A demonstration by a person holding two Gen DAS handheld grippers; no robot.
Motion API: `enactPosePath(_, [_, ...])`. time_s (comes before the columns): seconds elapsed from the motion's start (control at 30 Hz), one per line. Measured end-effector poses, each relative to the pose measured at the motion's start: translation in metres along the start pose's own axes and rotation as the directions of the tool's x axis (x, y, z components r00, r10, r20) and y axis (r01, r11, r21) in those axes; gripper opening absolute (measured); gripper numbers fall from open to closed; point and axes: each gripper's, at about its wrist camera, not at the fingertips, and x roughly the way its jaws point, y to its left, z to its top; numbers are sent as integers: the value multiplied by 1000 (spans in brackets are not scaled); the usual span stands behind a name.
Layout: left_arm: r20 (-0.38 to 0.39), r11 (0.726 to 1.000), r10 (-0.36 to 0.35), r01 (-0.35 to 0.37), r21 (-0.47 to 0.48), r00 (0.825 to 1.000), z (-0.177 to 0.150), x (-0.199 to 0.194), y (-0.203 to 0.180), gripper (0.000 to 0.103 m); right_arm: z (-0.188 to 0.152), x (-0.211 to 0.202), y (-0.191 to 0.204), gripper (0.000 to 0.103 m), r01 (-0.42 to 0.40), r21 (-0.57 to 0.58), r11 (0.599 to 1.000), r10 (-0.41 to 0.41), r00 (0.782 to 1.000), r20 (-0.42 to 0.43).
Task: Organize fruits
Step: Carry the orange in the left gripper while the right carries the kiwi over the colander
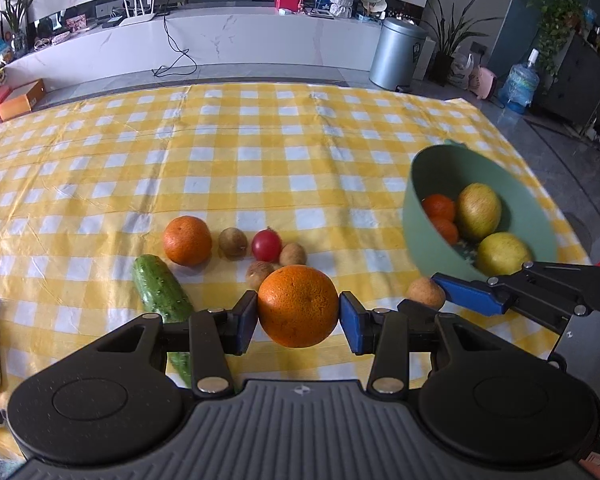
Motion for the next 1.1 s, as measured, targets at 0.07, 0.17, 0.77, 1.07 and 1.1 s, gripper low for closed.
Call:
enactPosePath(0.07, [-2, 1000, -12, 12, -8, 1000, 3, -3, -6, 49, 2, -7, -6, 20, -11, -18, 1000, 11, 1000, -3])
enactPosePath(0.17, [-7, 999, -38, 38, -25, 999, 8, -5, -15, 49, 6, -18, -19, 20, -18, -50, 999, 18, 1000, -7])
enactPosePath(0.77, [-113, 975, -220, 214, -63, 969, 51, 38, -96, 49, 16, -32, -106, 20, -10, -234, 972, -22, 991, -134])
enactPosePath(1.07, [-221, 974, -219, 226, 6, 951, 61, 72, -121, 49, 11, -9, -136, 20, -60, -226, 972, 7, 973, -229])
enactPosePath(1.1, [-234, 973, -220, 229, 14, 947, 62, 75, -122, 49, 11, -7, -138, 20, -69, -224, 972, 14, 971, -239])
